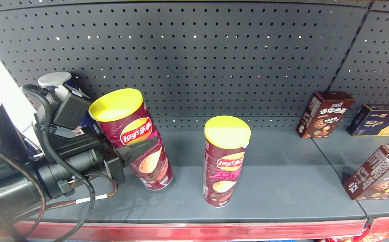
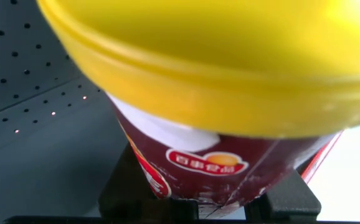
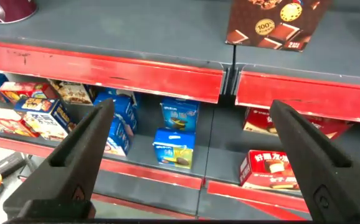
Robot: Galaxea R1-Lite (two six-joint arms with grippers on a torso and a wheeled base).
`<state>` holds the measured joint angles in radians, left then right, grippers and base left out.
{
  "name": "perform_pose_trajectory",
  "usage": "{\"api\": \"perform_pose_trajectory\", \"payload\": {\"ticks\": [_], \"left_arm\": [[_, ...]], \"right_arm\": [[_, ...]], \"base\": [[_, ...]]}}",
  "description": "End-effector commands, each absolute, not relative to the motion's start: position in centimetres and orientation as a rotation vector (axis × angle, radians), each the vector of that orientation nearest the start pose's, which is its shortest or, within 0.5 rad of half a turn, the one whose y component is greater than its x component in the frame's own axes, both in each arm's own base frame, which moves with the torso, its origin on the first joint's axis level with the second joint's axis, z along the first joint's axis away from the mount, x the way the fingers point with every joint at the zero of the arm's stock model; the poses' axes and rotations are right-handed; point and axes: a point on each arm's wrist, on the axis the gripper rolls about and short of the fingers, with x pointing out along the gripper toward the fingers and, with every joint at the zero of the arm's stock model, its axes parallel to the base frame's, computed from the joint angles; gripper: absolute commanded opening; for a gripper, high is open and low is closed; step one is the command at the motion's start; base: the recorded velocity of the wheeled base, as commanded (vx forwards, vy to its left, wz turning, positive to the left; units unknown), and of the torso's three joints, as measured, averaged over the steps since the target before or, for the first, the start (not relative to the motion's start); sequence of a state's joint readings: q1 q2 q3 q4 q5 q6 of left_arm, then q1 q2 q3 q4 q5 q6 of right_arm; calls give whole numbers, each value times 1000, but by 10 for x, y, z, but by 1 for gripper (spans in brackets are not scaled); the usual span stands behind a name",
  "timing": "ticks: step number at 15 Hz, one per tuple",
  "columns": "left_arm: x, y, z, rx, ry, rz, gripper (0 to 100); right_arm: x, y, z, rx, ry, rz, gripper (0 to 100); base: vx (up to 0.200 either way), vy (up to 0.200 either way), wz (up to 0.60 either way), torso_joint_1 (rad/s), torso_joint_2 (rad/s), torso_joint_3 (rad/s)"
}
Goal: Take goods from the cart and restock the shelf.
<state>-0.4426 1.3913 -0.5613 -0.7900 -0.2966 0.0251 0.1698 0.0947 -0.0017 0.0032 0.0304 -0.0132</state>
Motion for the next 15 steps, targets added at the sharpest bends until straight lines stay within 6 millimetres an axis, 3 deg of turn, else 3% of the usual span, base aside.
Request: {"api": "perform_pose_trajectory", "payload": {"ticks": [1, 5, 8, 15], "left_arm": [[199, -102, 218, 30, 34, -767, 0], [209, -87, 225, 20, 30, -881, 0], [221, -93, 228, 24, 37, -892, 0], [281, -114, 230, 90, 164, -898, 0]], "right_arm": [[-15, -2, 78, -21, 101, 201, 100], [-15, -2, 78, -21, 101, 203, 100], [-15, -2, 78, -21, 101, 203, 100], [-15, -2, 78, -21, 101, 203, 100]], "base": [[0, 0, 0, 0, 0, 0], [0, 0, 0, 0, 0, 0], [0, 0, 0, 0, 0, 0], [0, 0, 0, 0, 0, 0]]}}
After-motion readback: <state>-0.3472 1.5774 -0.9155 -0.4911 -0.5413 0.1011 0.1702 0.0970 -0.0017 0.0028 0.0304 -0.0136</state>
